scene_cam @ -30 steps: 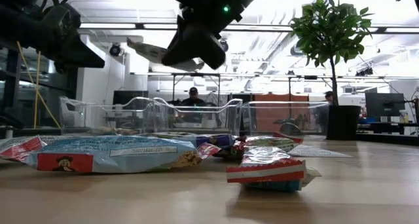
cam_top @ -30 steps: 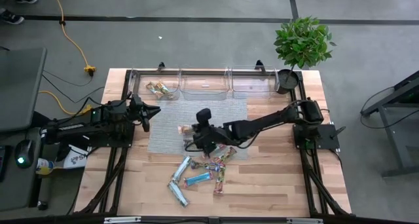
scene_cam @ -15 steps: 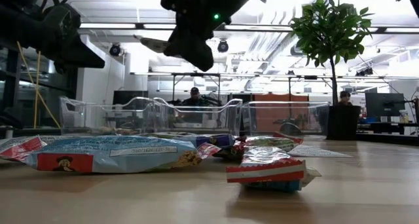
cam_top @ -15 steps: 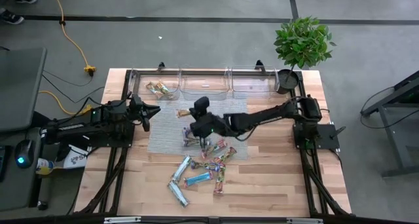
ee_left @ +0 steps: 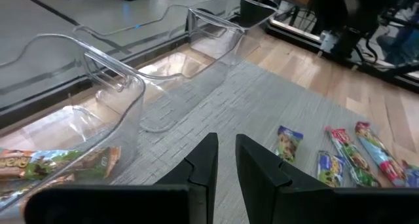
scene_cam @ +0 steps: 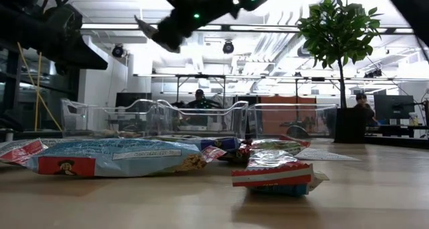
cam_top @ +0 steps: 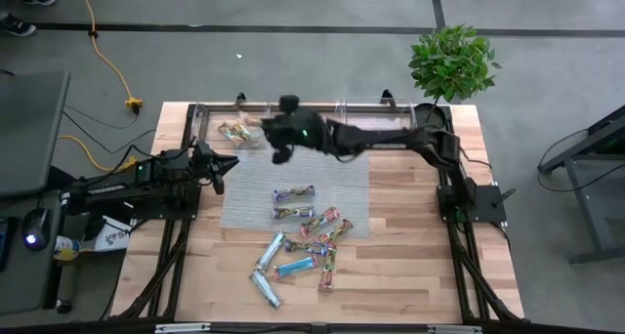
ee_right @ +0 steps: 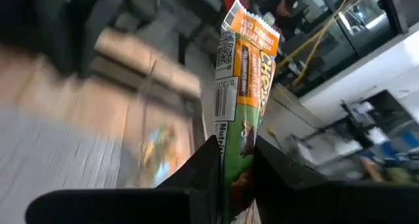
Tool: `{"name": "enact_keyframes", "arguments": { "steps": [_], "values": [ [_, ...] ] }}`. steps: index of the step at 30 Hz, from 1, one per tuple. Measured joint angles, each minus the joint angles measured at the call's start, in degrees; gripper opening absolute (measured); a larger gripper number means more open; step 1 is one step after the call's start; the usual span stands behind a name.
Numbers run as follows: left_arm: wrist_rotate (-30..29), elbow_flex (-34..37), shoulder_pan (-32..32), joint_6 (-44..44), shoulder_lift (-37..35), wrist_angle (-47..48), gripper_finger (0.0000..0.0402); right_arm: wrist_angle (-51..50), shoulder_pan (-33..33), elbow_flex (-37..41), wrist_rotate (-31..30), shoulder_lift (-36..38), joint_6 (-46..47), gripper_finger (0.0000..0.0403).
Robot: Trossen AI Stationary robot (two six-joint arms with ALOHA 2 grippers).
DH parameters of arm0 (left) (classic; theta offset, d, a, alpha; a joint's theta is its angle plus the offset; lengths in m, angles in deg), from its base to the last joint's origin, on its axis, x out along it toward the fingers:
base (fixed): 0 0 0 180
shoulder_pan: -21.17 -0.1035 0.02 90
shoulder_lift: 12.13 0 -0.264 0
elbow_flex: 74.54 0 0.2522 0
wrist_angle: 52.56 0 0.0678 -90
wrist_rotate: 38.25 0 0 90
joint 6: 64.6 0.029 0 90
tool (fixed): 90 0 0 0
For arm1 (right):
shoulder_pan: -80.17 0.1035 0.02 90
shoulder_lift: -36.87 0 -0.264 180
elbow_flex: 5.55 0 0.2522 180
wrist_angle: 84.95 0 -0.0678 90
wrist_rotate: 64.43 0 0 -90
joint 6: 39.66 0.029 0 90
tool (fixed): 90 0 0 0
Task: Pick and place Granola Bars by type
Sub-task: Put the yellow granola bar into the left transparent bin
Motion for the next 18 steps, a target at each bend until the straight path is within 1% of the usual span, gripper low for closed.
{"name": "enact_keyframes", "arguments": {
  "steps": [4, 7, 11, 12, 13, 14, 18],
  "values": [
    [-0.5, 0.0, 0.0, -0.2, 0.0, -0.1, 0.0054, -3.8, -2.6, -12.9, 9.2, -8.1, 9.1, 0.0057],
    [-0.6, 0.0, 0.0, -0.2, 0.0, -0.1, 0.0054, -5.1, -4.0, -22.4, 14.8, -15.1, 16.4, 0.0057],
    [-0.7, 0.0, 0.0, -0.2, 0.0, -0.1, 0.0054, -5.1, -5.2, -33.2, 18.0, -23.5, 22.6, 0.0057],
    [-0.7, 0.0, 0.0, -0.2, 0.0, -0.1, 0.0054, -2.9, -5.5, -32.9, 18.7, -24.4, 23.7, 0.0057],
    [-0.7, 0.0, 0.0, -0.2, 0.0, -0.1, 0.0054, 0.5, -5.8, -30.9, 18.9, -24.6, 25.8, 0.0057],
    [-0.7, 0.0, 0.0, -0.2, 0.0, -0.1, 0.0054, 1.9, -6.2, -29.2, 19.0, -24.7, 28.4, 0.0057],
    [-0.8, 0.0, 0.0, -0.2, 0.0, 0.1, 0.0054, 3.4, -8.0, -24.1, 19.4, -24.7, 38.0, 0.0057]
  ]
}}
